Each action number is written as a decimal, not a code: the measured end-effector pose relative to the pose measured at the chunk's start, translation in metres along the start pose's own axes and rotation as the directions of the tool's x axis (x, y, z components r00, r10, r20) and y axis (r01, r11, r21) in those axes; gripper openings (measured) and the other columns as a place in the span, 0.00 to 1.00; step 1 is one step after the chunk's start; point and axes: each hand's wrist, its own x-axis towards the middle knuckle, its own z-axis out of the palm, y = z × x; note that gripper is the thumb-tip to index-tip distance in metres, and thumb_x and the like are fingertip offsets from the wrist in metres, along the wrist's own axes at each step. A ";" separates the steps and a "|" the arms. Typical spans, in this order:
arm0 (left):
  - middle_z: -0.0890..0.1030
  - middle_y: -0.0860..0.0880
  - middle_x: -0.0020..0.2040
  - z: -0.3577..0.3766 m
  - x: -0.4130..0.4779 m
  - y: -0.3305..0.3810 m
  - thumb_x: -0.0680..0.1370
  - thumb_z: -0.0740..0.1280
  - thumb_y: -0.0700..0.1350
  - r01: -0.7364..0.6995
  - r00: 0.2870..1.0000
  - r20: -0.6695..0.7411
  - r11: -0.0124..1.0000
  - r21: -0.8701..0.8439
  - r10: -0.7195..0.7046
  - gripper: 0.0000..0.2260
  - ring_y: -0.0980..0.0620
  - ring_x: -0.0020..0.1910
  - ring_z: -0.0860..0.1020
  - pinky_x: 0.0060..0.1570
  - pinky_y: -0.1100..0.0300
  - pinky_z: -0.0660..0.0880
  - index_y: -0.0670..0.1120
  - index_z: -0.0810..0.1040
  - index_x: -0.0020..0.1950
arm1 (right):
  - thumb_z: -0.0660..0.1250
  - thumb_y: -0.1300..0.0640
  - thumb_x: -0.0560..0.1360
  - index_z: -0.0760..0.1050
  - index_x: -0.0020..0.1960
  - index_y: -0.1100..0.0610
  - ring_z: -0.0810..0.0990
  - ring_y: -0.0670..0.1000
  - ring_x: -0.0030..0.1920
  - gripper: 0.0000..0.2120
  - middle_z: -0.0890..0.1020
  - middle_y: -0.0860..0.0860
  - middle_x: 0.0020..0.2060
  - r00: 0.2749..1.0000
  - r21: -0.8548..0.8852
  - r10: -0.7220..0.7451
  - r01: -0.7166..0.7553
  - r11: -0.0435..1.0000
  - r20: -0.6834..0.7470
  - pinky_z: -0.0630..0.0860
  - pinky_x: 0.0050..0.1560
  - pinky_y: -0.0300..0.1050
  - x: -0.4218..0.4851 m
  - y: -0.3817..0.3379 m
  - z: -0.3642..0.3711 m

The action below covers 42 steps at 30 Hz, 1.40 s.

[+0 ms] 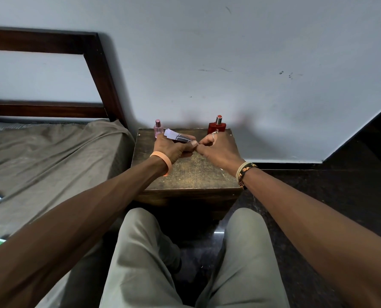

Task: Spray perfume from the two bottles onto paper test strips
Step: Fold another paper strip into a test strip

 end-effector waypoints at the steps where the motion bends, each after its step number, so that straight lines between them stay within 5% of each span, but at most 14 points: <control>1: 0.82 0.43 0.40 -0.001 0.000 0.000 0.70 0.73 0.32 0.001 1.000 0.008 1.000 0.012 -0.001 0.07 0.51 0.37 0.82 0.37 0.60 0.82 0.38 0.81 0.47 | 0.72 0.49 0.74 0.84 0.42 0.54 0.79 0.46 0.34 0.09 0.84 0.49 0.34 1.000 -0.007 -0.002 0.002 1.000 0.004 0.73 0.33 0.38 0.000 0.000 0.000; 7: 0.83 0.42 0.43 -0.005 0.003 -0.002 0.71 0.73 0.33 -0.001 0.999 0.048 0.997 0.076 -0.002 0.10 0.50 0.39 0.83 0.39 0.58 0.82 0.37 0.81 0.52 | 0.74 0.47 0.74 0.84 0.40 0.53 0.81 0.45 0.35 0.10 0.83 0.46 0.34 0.999 0.021 -0.021 0.020 1.000 0.034 0.73 0.33 0.39 0.003 0.008 0.002; 13: 0.83 0.41 0.39 -0.015 0.020 -0.017 0.70 0.72 0.31 -0.077 0.984 0.176 0.956 0.285 0.026 0.10 0.57 0.30 0.81 0.33 0.65 0.79 0.38 0.82 0.51 | 0.71 0.52 0.75 0.86 0.47 0.56 0.76 0.43 0.36 0.09 0.84 0.49 0.43 0.989 -0.103 -0.065 0.079 0.992 0.132 0.69 0.34 0.32 -0.001 0.010 0.004; 16: 0.84 0.44 0.34 -0.022 0.032 -0.030 0.69 0.74 0.31 -0.085 0.982 0.185 0.941 0.326 0.025 0.08 0.54 0.29 0.80 0.33 0.63 0.80 0.40 0.83 0.45 | 0.73 0.48 0.74 0.86 0.44 0.55 0.80 0.50 0.42 0.10 0.85 0.50 0.42 0.994 -0.095 -0.023 0.033 0.995 0.105 0.75 0.42 0.46 0.007 0.016 0.020; 23: 0.83 0.46 0.31 -0.035 0.057 -0.059 0.69 0.72 0.28 0.154 0.981 0.085 0.966 0.208 -0.175 0.06 0.54 0.27 0.79 0.29 0.63 0.79 0.38 0.83 0.41 | 0.71 0.50 0.74 0.86 0.41 0.57 0.73 0.50 0.31 0.11 0.82 0.54 0.30 0.992 -0.110 -0.073 0.085 0.990 0.107 0.62 0.30 0.42 0.019 0.025 0.049; 28: 0.81 0.41 0.38 -0.046 0.062 -0.079 0.72 0.69 0.27 0.344 0.936 0.062 0.938 0.028 -0.345 0.07 0.51 0.31 0.78 0.29 0.62 0.78 0.37 0.82 0.41 | 0.64 0.47 0.78 0.85 0.53 0.54 0.79 0.58 0.43 0.15 0.84 0.59 0.42 0.976 -0.293 -0.180 0.209 0.933 0.122 0.66 0.43 0.48 0.026 0.030 0.077; 30: 0.81 0.41 0.38 -0.052 0.064 -0.088 0.73 0.68 0.28 0.395 0.917 0.072 0.918 -0.034 -0.392 0.06 0.48 0.35 0.78 0.31 0.61 0.80 0.37 0.81 0.43 | 0.61 0.46 0.77 0.84 0.48 0.59 0.80 0.61 0.47 0.20 0.84 0.61 0.43 0.975 -0.359 -0.193 0.219 0.907 0.107 0.70 0.46 0.49 0.030 0.036 0.090; 34: 0.81 0.44 0.34 -0.058 0.062 -0.098 0.74 0.67 0.30 0.519 0.853 0.067 0.833 -0.192 -0.517 0.06 0.50 0.35 0.80 0.32 0.60 0.81 0.39 0.79 0.42 | 0.67 0.52 0.72 0.80 0.33 0.58 0.81 0.57 0.33 0.14 0.81 0.55 0.29 0.939 -0.449 -0.337 0.328 0.831 0.063 0.75 0.35 0.45 0.029 0.043 0.114; 38: 0.83 0.44 0.37 -0.077 0.059 -0.108 0.74 0.68 0.31 0.524 0.846 0.057 0.807 -0.273 -0.530 0.05 0.50 0.37 0.82 0.37 0.58 0.82 0.39 0.81 0.44 | 0.61 0.51 0.73 0.82 0.36 0.55 0.77 0.50 0.31 0.14 0.81 0.50 0.29 0.953 -0.277 -0.287 0.304 0.911 0.102 0.73 0.36 0.45 0.032 0.043 0.126; 42: 0.82 0.45 0.38 -0.099 0.059 -0.115 0.73 0.69 0.31 0.437 0.891 -0.007 0.862 -0.257 -0.454 0.06 0.51 0.39 0.80 0.36 0.59 0.82 0.39 0.81 0.46 | 0.70 0.55 0.71 0.84 0.39 0.53 0.79 0.45 0.35 0.05 0.83 0.45 0.33 0.989 0.143 -0.029 0.008 0.990 0.144 0.76 0.39 0.40 0.037 0.038 0.141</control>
